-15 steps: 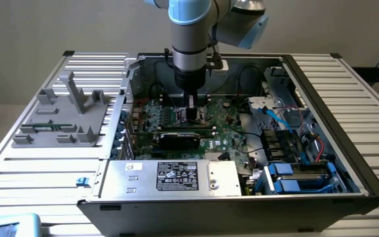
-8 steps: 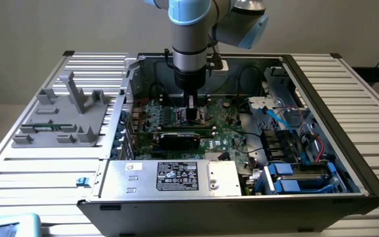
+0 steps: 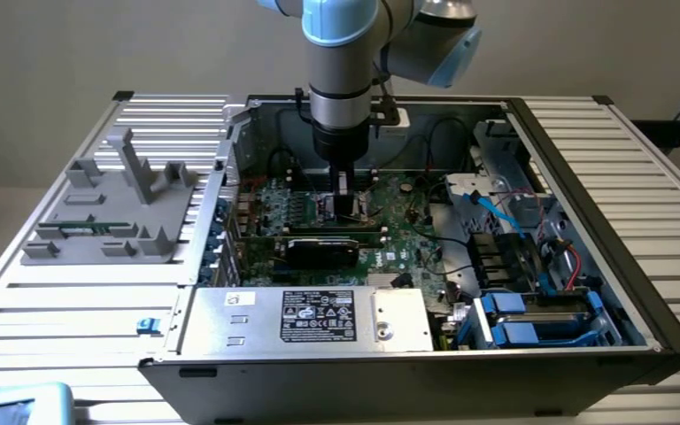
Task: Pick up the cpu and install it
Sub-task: 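Place the cpu into insertion slot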
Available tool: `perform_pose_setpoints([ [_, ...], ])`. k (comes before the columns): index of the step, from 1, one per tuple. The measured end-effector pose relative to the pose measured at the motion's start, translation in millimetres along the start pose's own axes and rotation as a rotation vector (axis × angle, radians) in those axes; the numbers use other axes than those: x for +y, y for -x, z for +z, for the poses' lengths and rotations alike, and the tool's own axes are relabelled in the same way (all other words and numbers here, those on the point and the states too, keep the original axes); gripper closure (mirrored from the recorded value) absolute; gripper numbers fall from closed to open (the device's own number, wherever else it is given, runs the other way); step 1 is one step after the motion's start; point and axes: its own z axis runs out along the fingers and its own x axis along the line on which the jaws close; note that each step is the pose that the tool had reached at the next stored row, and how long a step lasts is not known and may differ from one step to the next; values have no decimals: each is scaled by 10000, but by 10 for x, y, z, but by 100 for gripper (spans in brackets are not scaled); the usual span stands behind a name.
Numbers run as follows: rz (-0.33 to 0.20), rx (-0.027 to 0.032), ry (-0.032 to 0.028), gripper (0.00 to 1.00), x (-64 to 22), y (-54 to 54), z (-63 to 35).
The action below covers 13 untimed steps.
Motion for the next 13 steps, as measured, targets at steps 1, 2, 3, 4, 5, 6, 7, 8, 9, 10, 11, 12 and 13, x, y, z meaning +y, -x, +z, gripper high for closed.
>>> perform_pose_setpoints([
  [1, 1, 0, 0, 44, 0, 0, 0],
  [2, 1, 1, 1, 44, 0, 0, 3],
  [3, 1, 2, 1, 44, 0, 0, 3],
  [4, 1, 1, 1, 44, 0, 0, 3],
  [5, 1, 2, 1, 44, 0, 0, 3],
  [6, 6, 2, 2, 44, 0, 0, 3],
  [7, 18, 1, 1, 44, 0, 0, 3],
  [8, 27, 1, 2, 44, 0, 0, 3],
  [9, 32, 1, 3, 44, 0, -2, 3],
  [10, 33, 0, 3, 44, 0, -3, 3],
  [11, 33, 0, 3, 44, 0, -6, 3],
  [12, 33, 0, 3, 44, 0, -8, 3],
  [13, 33, 0, 2, 44, 0, -9, 3],
])
